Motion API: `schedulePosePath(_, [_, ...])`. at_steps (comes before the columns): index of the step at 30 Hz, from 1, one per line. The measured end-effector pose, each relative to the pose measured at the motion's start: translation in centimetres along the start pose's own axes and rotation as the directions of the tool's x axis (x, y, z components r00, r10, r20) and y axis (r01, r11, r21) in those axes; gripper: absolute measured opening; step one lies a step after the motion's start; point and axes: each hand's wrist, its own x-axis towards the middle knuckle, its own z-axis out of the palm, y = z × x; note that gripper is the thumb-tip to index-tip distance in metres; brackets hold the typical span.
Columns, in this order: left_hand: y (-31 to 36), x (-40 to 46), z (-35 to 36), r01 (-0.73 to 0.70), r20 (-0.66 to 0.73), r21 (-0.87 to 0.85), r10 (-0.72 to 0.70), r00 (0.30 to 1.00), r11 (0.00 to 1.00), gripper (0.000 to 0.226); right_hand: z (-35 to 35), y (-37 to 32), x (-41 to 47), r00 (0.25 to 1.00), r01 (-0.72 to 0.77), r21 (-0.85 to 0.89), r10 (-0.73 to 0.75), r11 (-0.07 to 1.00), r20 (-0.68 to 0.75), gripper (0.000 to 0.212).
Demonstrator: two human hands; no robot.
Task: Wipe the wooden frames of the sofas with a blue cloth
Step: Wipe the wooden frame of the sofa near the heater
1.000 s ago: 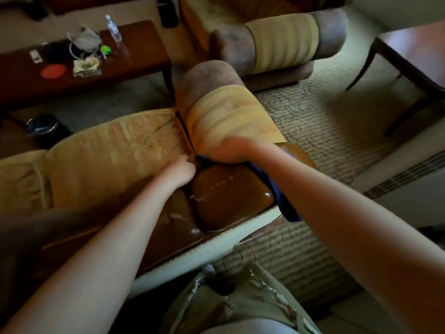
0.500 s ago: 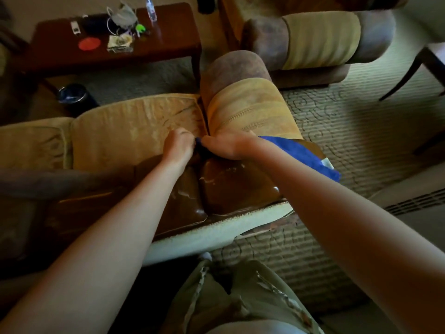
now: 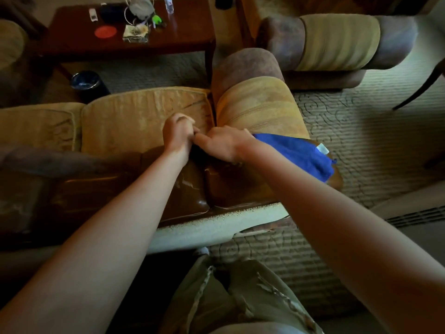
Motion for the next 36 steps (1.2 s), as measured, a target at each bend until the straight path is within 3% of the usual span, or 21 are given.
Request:
schedulePosePath(3, [-0.2,-0.4,-0.4,-0.037,-0.025,-0.005,0.036,0.999,0.999,0.029,-0.6,2.2,0.2,1.0,0.002,0.053,-0.004,0.999,0.03,0.043])
schedulePosePath(8, [-0.6,-0.6,-0.6,-0.117,-0.067,-0.035,0.115,0.991,0.992,0.029,-1.7,7.8,-0.8,0.958,-0.283,-0.063,0.279,0.957,-0.067,0.052])
schedulePosePath(12, [0.0,-0.8,-0.4,-0.137,-0.035,-0.051,0.136,0.99,0.989,0.029,-0.3,3.6,-0.8,0.979,-0.136,-0.112,0.116,0.984,-0.169,0.052])
schedulePosePath(17, [0.4,-0.9,-0.5,-0.193,0.034,-0.092,0.197,0.98,0.977,0.028,1.3,0.8,-0.5,0.982,0.029,-0.169,-0.059,0.985,-0.177,0.051])
schedulePosePath(21, [-0.2,-0.5,-0.4,-0.247,0.153,-0.092,0.259,0.954,0.965,0.031,3.3,1.9,-3.7,0.9,0.096,-0.135,-0.144,0.986,-0.411,0.045])
schedulePosePath(24, [-0.3,-0.3,0.0,-0.256,0.241,-0.063,0.264,0.934,0.965,0.032,3.8,2.7,-5.7,0.856,0.008,-0.037,-0.026,0.999,-0.516,0.053])
schedulePosePath(27, [-0.6,-0.4,-0.2,-0.286,0.273,-0.05,0.289,0.918,0.957,0.024,2.0,3.6,-4.0,0.875,-0.256,0.052,0.255,0.965,-0.412,0.04])
schedulePosePath(29, [-0.6,-0.4,-0.5,-0.282,0.271,-0.037,0.281,0.921,0.959,0.027,0.9,3.3,-1.5,0.87,-0.395,0.036,0.387,0.918,-0.306,0.044])
schedulePosePath(31, [-0.5,-0.4,-0.6,-0.258,0.251,-0.065,0.266,0.931,0.964,0.03,0.8,1.8,0.9,0.9,-0.387,-0.018,0.373,0.922,-0.228,0.05])
schedulePosePath(33, [-0.4,-0.5,-0.7,-0.248,0.244,-0.114,0.269,0.931,0.962,0.03,2.1,-0.5,2.0,0.923,-0.331,-0.088,0.303,0.94,-0.236,0.047])
schedulePosePath(36, [-0.4,-0.4,-0.9,-0.25,0.271,-0.195,0.297,0.916,0.948,0.03,4.4,-3.5,0.4,0.873,-0.287,-0.213,0.164,0.934,-0.46,0.033])
